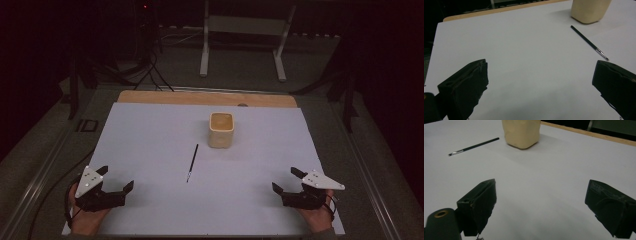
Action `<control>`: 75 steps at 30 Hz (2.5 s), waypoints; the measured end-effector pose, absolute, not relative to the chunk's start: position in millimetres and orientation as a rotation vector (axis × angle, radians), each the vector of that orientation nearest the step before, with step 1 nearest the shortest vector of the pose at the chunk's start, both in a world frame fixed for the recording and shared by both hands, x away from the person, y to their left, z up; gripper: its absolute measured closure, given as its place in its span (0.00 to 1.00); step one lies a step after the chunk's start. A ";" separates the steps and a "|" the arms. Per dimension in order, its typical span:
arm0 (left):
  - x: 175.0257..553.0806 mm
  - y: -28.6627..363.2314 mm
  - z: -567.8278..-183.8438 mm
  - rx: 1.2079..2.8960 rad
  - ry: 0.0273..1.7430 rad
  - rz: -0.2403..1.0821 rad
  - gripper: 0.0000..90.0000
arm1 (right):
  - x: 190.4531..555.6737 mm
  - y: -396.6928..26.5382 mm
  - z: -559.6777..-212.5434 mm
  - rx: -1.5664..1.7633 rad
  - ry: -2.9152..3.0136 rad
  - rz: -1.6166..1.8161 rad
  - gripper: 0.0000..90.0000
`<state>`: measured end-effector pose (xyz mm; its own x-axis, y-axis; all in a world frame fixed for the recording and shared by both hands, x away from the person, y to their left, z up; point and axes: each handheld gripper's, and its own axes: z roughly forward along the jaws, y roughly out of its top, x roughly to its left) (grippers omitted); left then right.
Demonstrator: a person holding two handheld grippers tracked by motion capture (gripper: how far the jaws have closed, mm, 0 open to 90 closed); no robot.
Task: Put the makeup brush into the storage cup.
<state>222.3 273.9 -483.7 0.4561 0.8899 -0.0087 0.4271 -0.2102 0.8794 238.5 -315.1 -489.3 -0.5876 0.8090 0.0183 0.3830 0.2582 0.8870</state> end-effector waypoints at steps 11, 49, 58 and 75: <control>224.6 271.4 -485.4 1.842 1.123 0.634 0.02 | 238.5 -314.0 -489.4 1.076 2.098 1.285 0.11; 235.7 258.2 -466.0 1.825 1.085 0.591 0.02 | 237.6 -312.5 -488.4 1.068 2.091 1.291 0.11; 244.8 249.9 -460.3 1.827 1.064 0.590 0.02 | 237.3 -312.4 -488.2 1.067 2.089 1.294 0.11; 263.7 229.5 -454.7 1.856 1.034 0.588 0.02 | 237.0 -312.2 -488.0 1.067 2.090 1.298 0.11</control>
